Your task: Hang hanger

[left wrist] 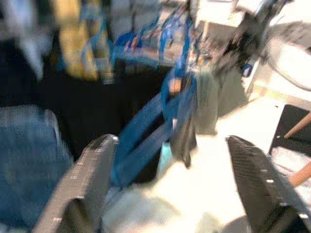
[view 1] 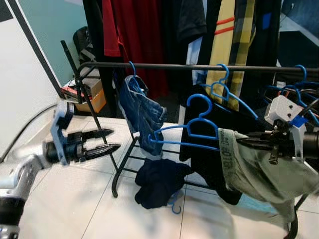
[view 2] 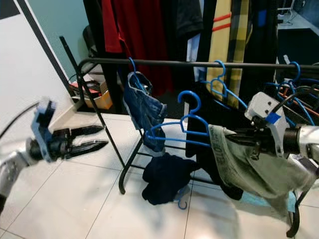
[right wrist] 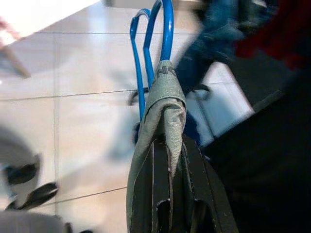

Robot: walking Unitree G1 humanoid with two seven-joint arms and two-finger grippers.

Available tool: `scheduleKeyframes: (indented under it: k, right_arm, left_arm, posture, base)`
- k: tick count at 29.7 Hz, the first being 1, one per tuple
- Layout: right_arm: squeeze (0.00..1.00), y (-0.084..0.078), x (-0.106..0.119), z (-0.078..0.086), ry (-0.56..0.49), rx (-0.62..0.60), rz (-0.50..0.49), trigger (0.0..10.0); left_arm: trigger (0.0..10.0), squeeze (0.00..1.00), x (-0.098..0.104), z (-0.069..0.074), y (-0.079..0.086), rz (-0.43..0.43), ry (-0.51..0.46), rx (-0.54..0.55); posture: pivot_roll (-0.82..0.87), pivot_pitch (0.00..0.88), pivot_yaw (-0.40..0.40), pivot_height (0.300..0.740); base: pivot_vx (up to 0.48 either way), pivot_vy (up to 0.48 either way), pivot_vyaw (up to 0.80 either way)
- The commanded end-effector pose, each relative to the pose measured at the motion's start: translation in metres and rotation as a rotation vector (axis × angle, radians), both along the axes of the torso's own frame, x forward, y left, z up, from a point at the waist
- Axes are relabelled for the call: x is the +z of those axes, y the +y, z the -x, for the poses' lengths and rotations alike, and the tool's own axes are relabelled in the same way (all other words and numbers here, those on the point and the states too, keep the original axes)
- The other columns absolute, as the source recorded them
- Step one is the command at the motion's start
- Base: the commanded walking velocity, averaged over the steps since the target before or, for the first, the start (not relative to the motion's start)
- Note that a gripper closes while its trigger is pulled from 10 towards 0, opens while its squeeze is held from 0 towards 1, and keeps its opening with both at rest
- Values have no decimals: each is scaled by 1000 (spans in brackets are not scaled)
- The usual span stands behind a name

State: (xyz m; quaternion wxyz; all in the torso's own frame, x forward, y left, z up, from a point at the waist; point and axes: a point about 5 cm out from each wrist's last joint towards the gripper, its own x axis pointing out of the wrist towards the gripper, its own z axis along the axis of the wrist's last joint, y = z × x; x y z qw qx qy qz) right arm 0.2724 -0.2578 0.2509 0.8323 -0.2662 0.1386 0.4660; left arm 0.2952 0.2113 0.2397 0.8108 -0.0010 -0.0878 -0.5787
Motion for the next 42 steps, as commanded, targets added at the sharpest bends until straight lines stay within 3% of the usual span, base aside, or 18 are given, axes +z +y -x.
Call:
scheduleKeyframes:
  k: [1,4,5,8,11,16,17,18,19,22,23,32,42]
  right_arm:
    - [0,19,11,1,-35,119,-25,10000]
    - [0,19,11,1,-35,119,-25,10000]
    - [0,24,19,0,-60,166,-20,10000]
    - [0,25,22,0,-66,179,-16,10000]
    - [0,34,30,-1,-85,240,-7,10000]
    - [0,45,36,-1,-103,300,-1,10000]
    - [0,53,37,-4,-117,321,2,10000]
    - [0,53,37,-4,-117,321,2,10000]
    - [0,58,36,-7,-127,336,4,10000]
    - [0,61,36,-8,-133,344,6,10000]
    - [0,66,35,-10,-137,352,4,10000]
    - [0,79,36,-15,-139,391,0,10000]
    - [0,81,38,-16,-138,400,-10,10000]
  left_arm:
    - [10000,1000,13,4,-9,112,-7,-90]
    - [10000,1000,13,4,-9,112,-7,-90]
    - [10000,1000,4,7,-13,145,68,-165]
    - [10000,1000,0,9,-13,139,93,-186]
    - [10000,1000,-12,11,-23,83,152,-247]
    - [10000,1000,-14,9,-30,53,169,-272]
    - [10000,545,-12,8,-32,58,175,-280]
    - [10000,545,-12,8,-32,58,175,-280]
    - [10000,47,-10,8,-35,59,177,-290]
    - [10000,47,-9,8,-36,60,180,-298]
    - [10000,0,-9,9,-39,63,181,-307]
    - [10000,0,-17,10,-63,49,170,-322]
    - [10000,0,-21,4,-64,-15,153,-273]
  posture:
    - [-151,0,126,740]
    - [-151,0,126,740]
    - [-158,0,132,740]
    - [-158,0,132,740]
    - [-164,0,144,740]
    - [-161,0,144,740]
    - [-159,0,146,740]
    - [-159,0,146,740]
    - [-158,0,145,740]
    - [-158,0,145,740]
    - [-156,0,145,740]
    - [-158,0,146,740]
    - [-159,0,148,740]
  base:
    - [0,0,0]
    - [0,0,0]
    - [0,0,0]
    - [0,0,0]
    - [0,0,0]
    - [0,0,0]
    - [0,0,0]
    - [0,0,0]
    - [0,0,0]
    - [0,0,0]
    - [0,0,0]
    - [0,0,0]
    - [0,0,0]
